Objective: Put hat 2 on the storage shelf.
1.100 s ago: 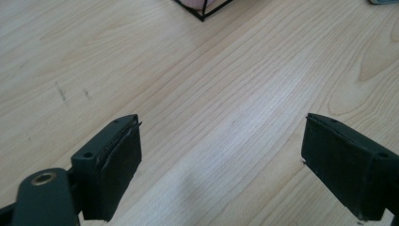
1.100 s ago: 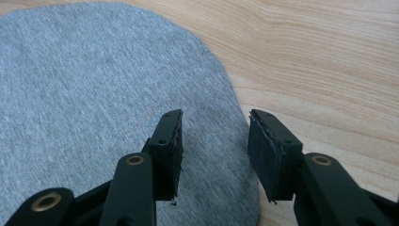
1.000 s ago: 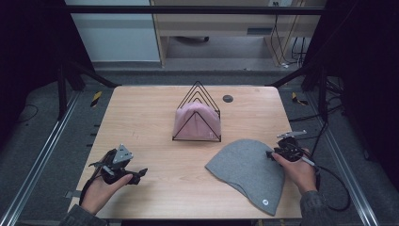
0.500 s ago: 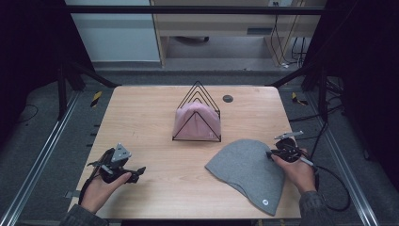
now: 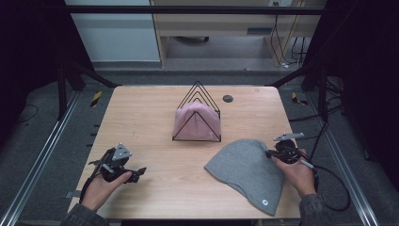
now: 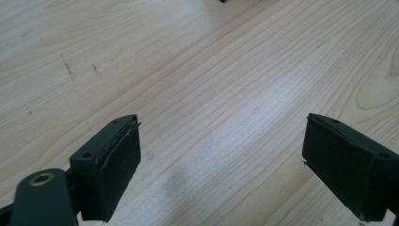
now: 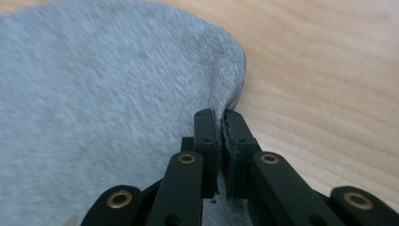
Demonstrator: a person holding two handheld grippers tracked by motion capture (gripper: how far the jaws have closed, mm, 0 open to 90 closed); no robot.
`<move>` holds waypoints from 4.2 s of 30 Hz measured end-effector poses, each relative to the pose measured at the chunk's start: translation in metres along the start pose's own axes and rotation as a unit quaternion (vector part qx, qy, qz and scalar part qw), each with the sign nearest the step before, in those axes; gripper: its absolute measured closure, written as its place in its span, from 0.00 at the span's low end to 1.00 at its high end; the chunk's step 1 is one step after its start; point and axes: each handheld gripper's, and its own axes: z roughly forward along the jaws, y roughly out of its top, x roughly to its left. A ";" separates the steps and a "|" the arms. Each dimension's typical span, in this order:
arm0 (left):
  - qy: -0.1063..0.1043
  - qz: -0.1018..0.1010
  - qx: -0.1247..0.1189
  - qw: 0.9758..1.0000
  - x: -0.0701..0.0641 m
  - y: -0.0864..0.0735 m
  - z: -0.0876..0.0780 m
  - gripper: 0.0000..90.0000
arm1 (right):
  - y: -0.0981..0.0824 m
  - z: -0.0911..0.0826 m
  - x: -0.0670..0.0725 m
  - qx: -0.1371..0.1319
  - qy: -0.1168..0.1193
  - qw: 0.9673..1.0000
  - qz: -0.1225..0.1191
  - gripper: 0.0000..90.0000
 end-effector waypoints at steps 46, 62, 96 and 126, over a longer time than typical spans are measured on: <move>-0.041 0.030 0.008 0.999 -0.011 0.002 0.002 0.11 | 0.145 -0.127 0.187 -0.173 0.106 0.943 -0.263 0.96; -0.077 0.059 0.005 0.995 -0.018 0.021 -0.003 0.12 | 0.173 -0.136 0.214 -0.178 0.130 0.932 -0.288 0.96; -0.175 0.135 -0.032 0.975 -0.028 0.110 -0.003 0.14 | 0.181 -0.121 0.250 -0.164 0.165 0.920 -0.314 0.96; -0.173 0.181 0.003 0.968 -0.059 0.139 0.001 0.97 | 0.165 -0.112 0.191 -0.148 0.128 0.947 -0.255 0.96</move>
